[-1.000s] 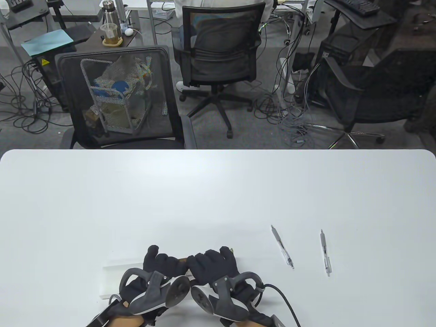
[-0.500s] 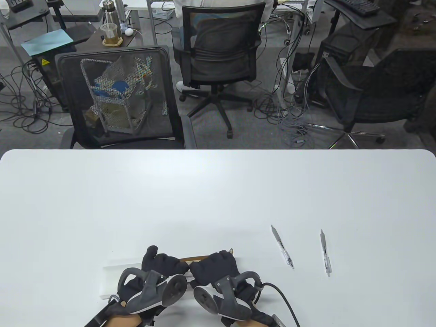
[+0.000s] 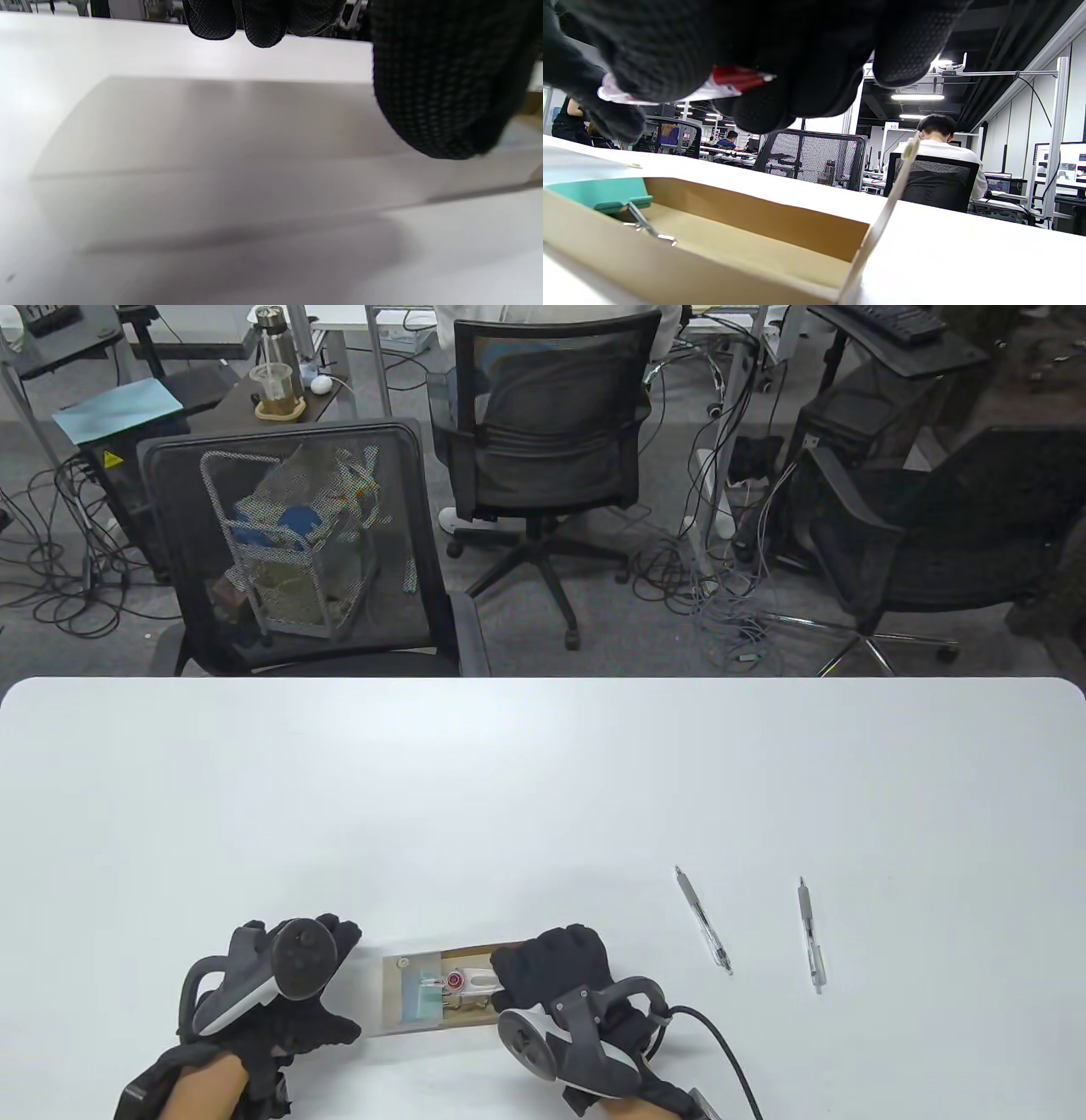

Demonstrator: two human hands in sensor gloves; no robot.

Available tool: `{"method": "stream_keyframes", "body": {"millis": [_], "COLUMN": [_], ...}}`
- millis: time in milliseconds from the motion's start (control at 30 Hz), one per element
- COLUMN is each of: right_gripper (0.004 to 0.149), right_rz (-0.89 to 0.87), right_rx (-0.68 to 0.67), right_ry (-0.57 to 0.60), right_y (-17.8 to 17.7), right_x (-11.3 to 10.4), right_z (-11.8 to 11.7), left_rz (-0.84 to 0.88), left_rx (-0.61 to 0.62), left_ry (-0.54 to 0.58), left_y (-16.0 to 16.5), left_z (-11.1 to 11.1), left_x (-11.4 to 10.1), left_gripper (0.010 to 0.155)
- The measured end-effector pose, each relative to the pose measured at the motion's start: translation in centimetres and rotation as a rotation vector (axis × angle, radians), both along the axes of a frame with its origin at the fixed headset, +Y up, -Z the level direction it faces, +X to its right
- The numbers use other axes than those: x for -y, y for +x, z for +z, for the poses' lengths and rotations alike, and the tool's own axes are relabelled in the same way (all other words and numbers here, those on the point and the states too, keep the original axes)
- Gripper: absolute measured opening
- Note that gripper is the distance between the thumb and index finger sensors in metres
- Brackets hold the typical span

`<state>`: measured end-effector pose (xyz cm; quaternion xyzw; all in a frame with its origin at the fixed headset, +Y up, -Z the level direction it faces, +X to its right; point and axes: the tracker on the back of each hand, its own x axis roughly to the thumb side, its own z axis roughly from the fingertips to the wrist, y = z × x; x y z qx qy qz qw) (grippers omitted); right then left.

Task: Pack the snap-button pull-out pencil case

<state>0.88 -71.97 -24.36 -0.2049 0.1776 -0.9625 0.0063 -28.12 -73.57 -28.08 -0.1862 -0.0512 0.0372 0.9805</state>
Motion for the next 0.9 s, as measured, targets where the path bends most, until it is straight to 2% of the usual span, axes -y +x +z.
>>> {"method": "stream_keyframes", "body": {"millis": [167,400,567,767,900], "right_gripper": [0.053,0.052,0.052,0.051,0.05], "right_rz": [0.035,0.202,0.317,0.396,0.397], "right_rx": [0.022,0.087,0.051,0.026,0.038], "right_ry": [-0.008,0.007,-0.018,-0.109,-0.156], "right_y": [0.0,-0.6,-1.6,-3.1,-3.4], "right_x": [0.1,0.0,0.2,1.3,1.0], "right_z": [-0.1,-0.2,-0.6,-1.5,-2.2], "left_rz": [0.004,0.045,0.057,0.061,0.068], "left_rx": [-0.011,-0.018,-0.019,-0.021,-0.026], "left_ry": [-0.041,-0.04,-0.042,-0.042,-0.047], "left_y": [-0.5,-0.8,-0.9,-1.0,-1.0], "left_z": [-0.6,-0.6,-0.6,-0.5,-0.5], "left_x": [1.6,1.9,1.9,1.9,2.0], "left_gripper": [0.098,0.097,0.097,0.097,0.097]}}
